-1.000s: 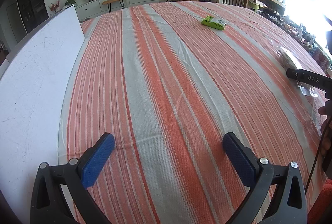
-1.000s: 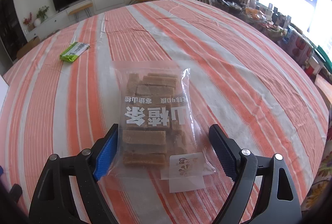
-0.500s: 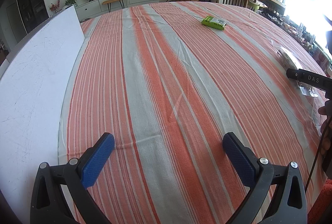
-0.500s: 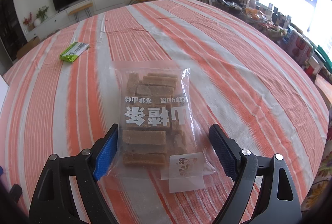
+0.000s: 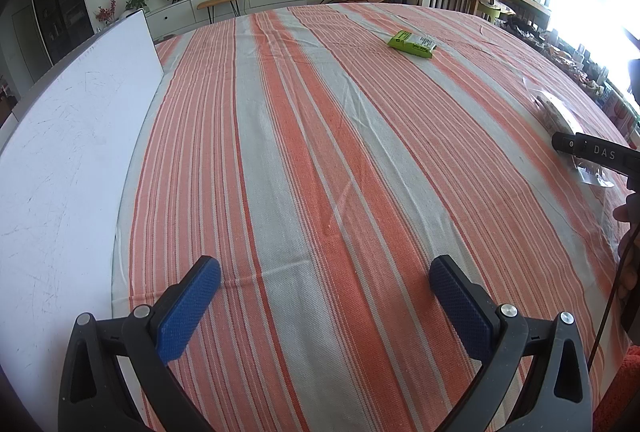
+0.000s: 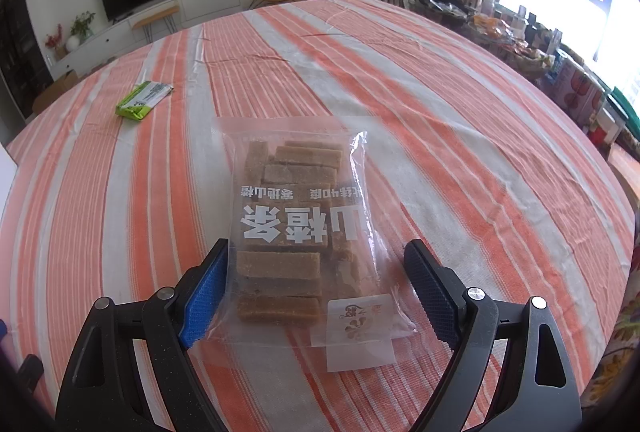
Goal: Organize snacks
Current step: 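Lower the right gripper around the clear bag of cake bars, then lower the left gripper onto the green-and-white pack and close it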
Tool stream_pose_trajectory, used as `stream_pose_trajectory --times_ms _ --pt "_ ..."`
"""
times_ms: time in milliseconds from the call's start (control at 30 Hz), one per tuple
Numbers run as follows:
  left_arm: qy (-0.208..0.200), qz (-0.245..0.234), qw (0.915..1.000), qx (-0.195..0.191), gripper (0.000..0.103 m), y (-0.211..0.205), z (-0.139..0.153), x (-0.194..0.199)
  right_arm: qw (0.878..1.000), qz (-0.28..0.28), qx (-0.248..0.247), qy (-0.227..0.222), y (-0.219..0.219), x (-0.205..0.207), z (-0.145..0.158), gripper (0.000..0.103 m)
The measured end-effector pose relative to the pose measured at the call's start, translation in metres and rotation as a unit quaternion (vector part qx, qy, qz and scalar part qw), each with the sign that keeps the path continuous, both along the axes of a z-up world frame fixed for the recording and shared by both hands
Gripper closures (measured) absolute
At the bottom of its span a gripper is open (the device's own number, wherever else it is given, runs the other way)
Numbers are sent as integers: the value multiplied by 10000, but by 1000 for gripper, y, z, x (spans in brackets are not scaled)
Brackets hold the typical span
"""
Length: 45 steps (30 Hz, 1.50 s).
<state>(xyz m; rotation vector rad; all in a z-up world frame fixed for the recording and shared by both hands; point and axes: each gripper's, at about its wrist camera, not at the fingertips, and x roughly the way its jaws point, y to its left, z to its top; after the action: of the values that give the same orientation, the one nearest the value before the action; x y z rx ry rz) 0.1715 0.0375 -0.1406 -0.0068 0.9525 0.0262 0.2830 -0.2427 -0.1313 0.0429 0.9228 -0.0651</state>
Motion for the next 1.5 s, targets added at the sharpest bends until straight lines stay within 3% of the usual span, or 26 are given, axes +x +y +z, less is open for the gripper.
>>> stream_pose_trajectory --times_ms 500,600,700,800,900,1033,1200,1333,1500 --pt "12 91 10000 -12 0 0 0 1 10000 2 3 5 0 0 0 14" --pt "379 348 9986 -85 0 -2 3 11 10000 2 3 5 0 0 0 14" --pt "721 431 9932 -802 0 -1 14 30 10000 3 3 6 -1 0 0 14" --pt "604 590 9837 -1588 0 0 39 49 10000 4 8 5 -1 0 1 14" --pt "634 579 9797 -1812 0 -2 57 86 10000 5 10 4 0 -1 1 14" --pt "817 277 9878 -1297 0 -20 64 153 10000 6 9 5 0 -1 1 14" --pt "792 -743 9918 -675 0 -66 54 218 10000 27 16 15 1 0 0 13" --pt "529 -1028 9930 -239 0 -92 43 255 10000 26 17 15 2 0 0 12" --pt "602 -1109 9918 176 3 -105 19 289 10000 26 22 15 2 0 0 12"
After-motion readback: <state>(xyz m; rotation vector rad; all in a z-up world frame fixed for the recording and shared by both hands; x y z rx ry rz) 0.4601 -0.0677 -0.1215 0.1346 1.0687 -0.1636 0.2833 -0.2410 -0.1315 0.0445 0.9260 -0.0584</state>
